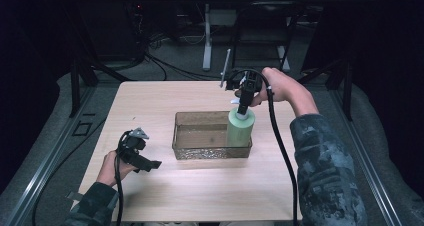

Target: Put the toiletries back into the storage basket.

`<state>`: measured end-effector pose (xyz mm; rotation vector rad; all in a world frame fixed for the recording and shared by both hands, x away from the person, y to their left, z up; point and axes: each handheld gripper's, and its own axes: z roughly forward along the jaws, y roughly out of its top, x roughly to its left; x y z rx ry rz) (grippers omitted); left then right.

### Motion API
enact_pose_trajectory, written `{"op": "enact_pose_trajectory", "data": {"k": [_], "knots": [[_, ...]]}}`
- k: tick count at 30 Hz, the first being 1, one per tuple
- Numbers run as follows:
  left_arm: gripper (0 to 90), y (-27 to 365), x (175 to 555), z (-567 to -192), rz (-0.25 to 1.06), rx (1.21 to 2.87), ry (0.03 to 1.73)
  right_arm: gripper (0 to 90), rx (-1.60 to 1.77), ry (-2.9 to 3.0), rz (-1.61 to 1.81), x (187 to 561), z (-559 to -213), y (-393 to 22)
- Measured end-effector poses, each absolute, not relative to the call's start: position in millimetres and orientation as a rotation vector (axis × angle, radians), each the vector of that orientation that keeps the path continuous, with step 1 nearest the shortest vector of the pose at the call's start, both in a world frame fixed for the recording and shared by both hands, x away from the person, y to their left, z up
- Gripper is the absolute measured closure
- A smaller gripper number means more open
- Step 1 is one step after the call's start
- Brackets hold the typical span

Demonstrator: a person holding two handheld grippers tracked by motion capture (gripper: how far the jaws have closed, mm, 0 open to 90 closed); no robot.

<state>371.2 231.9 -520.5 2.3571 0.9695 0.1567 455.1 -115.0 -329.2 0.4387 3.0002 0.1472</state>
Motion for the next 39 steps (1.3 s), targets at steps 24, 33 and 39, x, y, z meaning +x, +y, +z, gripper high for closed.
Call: {"op": "enact_pose_trajectory", "data": {"k": [24,33,39], "knots": [[0.0,232,371,-521,0.155,2.357,0.967,56.2,0.435,2.982,0.177,454,-331,-115],[0.0,232,372,-521,0.155,2.358,0.968,26.5,0.462,2.976,0.235,453,-330,-117],[0.0,232,371,-521,0.15,2.359,0.965,13.9,0.516,2.924,0.314,452,-325,-124]]}}
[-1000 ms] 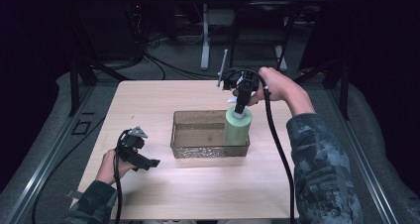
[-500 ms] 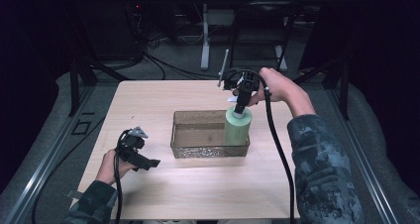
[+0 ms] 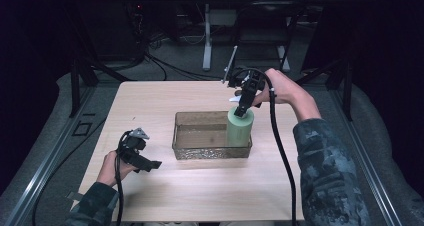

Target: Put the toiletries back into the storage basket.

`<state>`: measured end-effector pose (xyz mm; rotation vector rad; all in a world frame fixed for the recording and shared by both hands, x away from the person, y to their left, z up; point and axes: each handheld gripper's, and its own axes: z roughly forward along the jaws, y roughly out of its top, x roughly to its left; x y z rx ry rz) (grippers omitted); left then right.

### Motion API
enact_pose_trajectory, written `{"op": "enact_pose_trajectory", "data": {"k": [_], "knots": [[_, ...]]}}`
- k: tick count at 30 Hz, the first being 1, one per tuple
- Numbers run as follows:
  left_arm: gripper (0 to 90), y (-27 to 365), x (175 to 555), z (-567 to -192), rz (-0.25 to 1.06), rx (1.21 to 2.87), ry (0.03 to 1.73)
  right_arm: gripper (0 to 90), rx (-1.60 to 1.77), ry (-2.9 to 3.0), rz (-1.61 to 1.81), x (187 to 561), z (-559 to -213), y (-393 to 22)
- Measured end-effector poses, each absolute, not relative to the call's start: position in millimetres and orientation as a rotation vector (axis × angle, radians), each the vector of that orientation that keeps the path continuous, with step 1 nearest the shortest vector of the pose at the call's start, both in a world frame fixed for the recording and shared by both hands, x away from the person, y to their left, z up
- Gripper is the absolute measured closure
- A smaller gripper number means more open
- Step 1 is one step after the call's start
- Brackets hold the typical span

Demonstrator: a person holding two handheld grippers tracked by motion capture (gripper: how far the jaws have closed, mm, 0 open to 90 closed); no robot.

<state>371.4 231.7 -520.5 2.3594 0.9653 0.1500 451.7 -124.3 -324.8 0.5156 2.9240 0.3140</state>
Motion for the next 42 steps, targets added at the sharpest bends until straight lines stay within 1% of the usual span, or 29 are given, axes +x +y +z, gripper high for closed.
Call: {"op": "enact_pose_trajectory", "data": {"k": [3,7,14,26,33,42], "knots": [[0.0,231,371,-521,0.155,2.359,0.966,5.7,0.538,2.896,0.351,449,-323,-129],[0.0,231,371,-521,0.158,2.357,0.967,0.0,0.574,2.872,0.404,447,-322,-136],[0.0,231,371,-521,0.164,2.354,0.968,0.0,0.6,2.817,0.513,437,-319,-150],[0.0,231,371,-521,0.158,2.358,0.967,0.0,0.671,2.739,0.63,421,-332,-184],[0.0,231,371,-521,0.162,2.36,0.967,0.0,0.698,2.697,0.679,410,-349,-203],[0.0,230,371,-521,0.157,2.362,0.968,0.0,0.751,2.669,0.745,399,-382,-222]]}}
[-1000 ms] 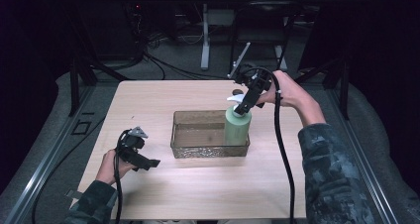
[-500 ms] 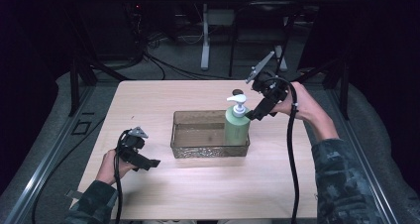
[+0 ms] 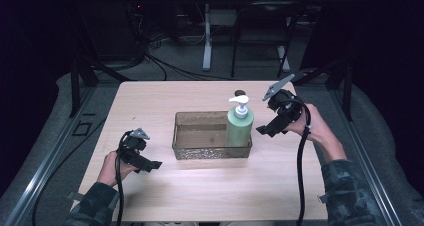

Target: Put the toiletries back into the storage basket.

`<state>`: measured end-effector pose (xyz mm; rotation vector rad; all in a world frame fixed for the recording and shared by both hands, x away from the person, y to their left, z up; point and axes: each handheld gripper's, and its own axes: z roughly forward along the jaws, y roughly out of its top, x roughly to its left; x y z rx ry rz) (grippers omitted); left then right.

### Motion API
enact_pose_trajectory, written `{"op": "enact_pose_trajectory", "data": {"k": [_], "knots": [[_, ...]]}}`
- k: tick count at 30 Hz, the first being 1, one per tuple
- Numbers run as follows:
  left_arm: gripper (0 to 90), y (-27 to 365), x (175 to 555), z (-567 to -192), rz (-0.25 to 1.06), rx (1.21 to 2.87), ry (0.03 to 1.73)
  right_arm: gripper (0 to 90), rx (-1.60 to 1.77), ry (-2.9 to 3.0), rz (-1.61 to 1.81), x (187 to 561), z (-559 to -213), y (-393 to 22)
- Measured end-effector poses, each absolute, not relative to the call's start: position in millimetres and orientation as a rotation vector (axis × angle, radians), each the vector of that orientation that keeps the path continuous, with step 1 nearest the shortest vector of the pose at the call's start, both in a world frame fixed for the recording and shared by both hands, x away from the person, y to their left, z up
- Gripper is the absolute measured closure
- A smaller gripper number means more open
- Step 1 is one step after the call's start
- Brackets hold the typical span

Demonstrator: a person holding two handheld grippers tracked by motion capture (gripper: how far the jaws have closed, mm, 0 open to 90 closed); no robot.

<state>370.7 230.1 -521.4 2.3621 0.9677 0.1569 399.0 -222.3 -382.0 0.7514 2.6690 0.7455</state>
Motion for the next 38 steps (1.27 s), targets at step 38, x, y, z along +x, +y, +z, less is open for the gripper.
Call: {"op": "enact_pose_trajectory", "data": {"k": [38], "knots": [[0.0,229,374,-529,0.141,2.386,0.962,0.0,1.065,2.573,0.821,365,-524,-274]]}}
